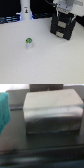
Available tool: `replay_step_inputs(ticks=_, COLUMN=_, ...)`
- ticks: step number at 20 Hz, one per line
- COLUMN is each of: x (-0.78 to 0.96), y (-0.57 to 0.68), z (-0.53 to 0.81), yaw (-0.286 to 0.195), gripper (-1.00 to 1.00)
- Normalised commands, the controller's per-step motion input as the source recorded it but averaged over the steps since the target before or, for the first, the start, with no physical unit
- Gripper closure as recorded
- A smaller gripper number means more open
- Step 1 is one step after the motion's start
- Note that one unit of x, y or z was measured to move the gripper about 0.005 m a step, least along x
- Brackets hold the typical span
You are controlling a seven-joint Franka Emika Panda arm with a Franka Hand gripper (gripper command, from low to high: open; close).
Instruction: Open the kcup holder, insert the kcup into the holder, and close the kcup holder
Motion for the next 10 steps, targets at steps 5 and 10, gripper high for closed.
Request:
replay_step_inputs(ticks=5, x=-0.32, y=0.0, z=-0.41, yaw=-0.001, gripper=-1.0)
replay_step_inputs(ticks=10, x=-0.22, y=0.05, z=-0.2, yaw=-0.011, gripper=1.0)
